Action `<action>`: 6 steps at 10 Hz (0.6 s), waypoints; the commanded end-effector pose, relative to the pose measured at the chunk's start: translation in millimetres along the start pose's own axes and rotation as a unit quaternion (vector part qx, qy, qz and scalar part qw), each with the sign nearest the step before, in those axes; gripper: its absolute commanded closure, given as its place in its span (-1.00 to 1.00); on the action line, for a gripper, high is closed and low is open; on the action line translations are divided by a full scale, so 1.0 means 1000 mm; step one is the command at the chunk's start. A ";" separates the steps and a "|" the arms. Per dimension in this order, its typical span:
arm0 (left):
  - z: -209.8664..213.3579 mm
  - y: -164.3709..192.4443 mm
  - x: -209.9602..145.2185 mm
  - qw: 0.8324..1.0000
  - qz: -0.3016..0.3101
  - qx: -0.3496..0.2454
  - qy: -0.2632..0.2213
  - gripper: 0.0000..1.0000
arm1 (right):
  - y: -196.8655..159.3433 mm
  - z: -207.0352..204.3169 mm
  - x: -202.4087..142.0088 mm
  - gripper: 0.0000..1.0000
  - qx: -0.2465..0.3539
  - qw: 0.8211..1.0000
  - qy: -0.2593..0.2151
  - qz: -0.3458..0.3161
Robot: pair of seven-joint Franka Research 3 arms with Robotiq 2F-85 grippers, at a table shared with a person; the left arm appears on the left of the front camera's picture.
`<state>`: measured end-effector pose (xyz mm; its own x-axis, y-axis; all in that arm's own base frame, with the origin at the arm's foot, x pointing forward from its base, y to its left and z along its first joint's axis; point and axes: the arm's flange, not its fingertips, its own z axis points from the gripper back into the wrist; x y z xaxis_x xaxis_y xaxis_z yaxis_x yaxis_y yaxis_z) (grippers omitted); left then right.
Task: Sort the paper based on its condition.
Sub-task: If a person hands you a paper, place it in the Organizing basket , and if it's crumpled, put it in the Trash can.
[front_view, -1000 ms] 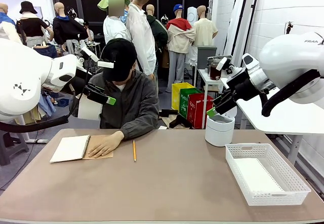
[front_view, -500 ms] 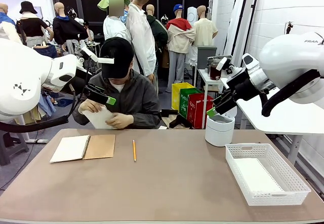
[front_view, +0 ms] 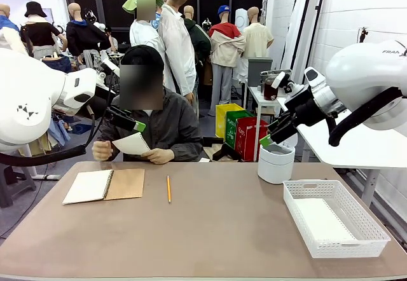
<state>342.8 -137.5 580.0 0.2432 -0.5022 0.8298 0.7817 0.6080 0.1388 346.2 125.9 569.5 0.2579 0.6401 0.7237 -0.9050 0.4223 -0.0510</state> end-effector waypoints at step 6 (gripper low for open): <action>-0.001 0.001 -0.002 1.000 -0.005 -0.002 0.002 -1.00 | 0.000 -0.001 -0.001 -1.00 0.001 1.000 0.002 0.002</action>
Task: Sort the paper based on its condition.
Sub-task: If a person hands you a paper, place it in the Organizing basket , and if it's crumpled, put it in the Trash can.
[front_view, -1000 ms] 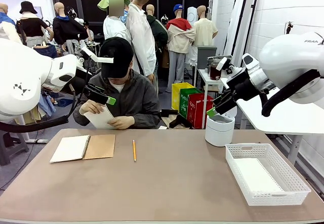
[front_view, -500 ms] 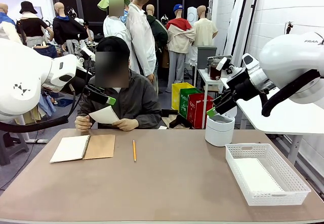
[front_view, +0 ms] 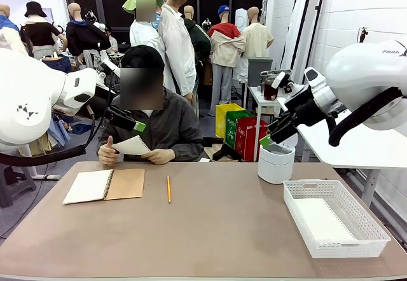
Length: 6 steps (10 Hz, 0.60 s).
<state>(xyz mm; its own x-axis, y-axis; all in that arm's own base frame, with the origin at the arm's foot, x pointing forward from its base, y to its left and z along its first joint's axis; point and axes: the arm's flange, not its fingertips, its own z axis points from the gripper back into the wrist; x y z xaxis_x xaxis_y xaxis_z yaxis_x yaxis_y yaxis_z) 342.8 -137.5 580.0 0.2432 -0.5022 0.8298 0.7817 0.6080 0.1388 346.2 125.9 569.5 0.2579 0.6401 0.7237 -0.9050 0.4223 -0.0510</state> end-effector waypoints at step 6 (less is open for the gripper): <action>-0.001 0.001 -0.002 1.000 -0.005 -0.002 0.002 -1.00 | 0.000 -0.001 -0.001 -1.00 0.001 1.000 0.002 0.002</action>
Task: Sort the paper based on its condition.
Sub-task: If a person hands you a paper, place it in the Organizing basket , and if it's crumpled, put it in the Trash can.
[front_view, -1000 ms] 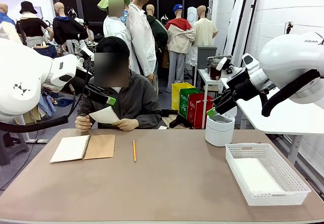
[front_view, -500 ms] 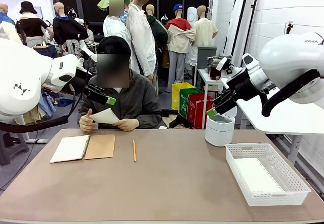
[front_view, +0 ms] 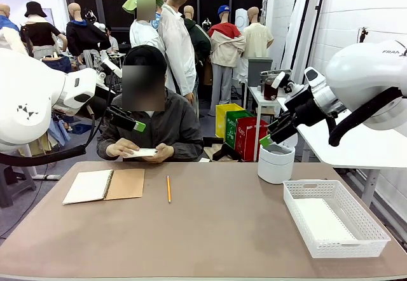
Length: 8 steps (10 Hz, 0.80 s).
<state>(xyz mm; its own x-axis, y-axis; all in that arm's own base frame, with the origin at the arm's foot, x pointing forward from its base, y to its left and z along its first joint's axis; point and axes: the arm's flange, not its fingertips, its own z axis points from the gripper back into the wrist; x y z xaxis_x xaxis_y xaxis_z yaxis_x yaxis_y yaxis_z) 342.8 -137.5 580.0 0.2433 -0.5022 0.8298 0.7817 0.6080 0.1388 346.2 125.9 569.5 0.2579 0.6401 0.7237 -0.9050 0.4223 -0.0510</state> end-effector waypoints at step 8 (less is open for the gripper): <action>-0.001 0.001 -0.002 1.000 -0.005 -0.002 0.002 -1.00 | 0.000 -0.001 -0.001 -1.00 0.001 1.000 0.002 0.002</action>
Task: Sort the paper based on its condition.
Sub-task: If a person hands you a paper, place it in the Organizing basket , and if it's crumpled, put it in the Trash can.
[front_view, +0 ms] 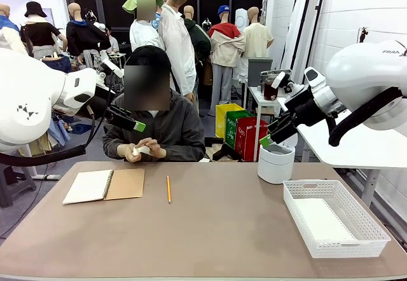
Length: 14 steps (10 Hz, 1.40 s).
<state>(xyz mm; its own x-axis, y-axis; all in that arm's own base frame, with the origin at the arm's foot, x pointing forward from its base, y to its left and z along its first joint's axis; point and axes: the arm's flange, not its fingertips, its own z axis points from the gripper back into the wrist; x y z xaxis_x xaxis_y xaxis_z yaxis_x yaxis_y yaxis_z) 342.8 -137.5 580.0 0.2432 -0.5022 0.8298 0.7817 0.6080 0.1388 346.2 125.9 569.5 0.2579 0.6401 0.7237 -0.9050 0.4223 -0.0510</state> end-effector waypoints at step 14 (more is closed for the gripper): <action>-0.001 0.001 -0.002 1.000 -0.005 -0.002 0.002 -1.00 | 0.000 -0.001 -0.001 -1.00 0.001 1.000 0.002 0.002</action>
<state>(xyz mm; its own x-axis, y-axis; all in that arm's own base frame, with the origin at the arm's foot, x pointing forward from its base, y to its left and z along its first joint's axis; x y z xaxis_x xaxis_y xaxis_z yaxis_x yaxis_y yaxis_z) 342.8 -137.5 580.0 0.2433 -0.5022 0.8298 0.7817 0.6080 0.1388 346.2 125.9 569.5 0.2579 0.6401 0.7237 -0.9050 0.4223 -0.0510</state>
